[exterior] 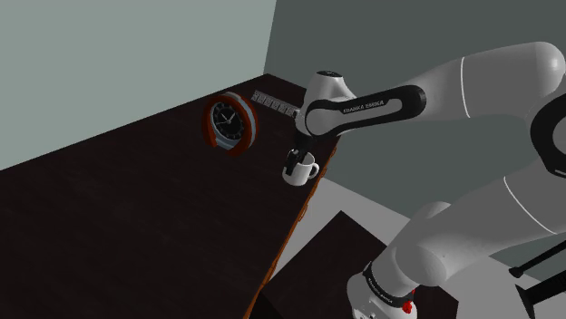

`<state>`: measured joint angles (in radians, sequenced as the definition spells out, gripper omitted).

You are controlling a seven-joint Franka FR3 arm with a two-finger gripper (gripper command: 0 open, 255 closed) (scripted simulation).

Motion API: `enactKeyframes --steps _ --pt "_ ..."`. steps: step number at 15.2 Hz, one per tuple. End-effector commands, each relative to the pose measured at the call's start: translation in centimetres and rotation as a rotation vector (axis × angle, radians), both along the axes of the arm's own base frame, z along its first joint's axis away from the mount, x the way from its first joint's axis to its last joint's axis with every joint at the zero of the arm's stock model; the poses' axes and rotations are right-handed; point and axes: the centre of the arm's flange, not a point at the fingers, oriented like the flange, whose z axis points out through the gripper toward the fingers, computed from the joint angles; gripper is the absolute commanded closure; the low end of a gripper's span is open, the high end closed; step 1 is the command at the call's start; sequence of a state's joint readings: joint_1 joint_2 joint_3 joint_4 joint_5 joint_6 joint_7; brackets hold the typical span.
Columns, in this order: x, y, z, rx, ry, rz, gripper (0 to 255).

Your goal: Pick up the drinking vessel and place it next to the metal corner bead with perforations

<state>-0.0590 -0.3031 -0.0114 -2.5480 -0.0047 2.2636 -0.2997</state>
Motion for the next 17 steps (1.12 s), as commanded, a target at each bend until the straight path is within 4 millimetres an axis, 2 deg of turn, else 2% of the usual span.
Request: enactKeyframes --steps 1,3,4,13,17 --pt "0.0 0.0 0.0 0.000 0.000 0.000 0" --pt "0.0 0.0 0.0 0.000 0.000 0.000 0" --pt "0.0 0.0 0.0 0.000 0.000 0.000 255" --pt "0.0 0.0 0.0 0.000 0.000 0.000 255" --pt "0.0 0.0 2.1 0.000 0.000 0.000 255"
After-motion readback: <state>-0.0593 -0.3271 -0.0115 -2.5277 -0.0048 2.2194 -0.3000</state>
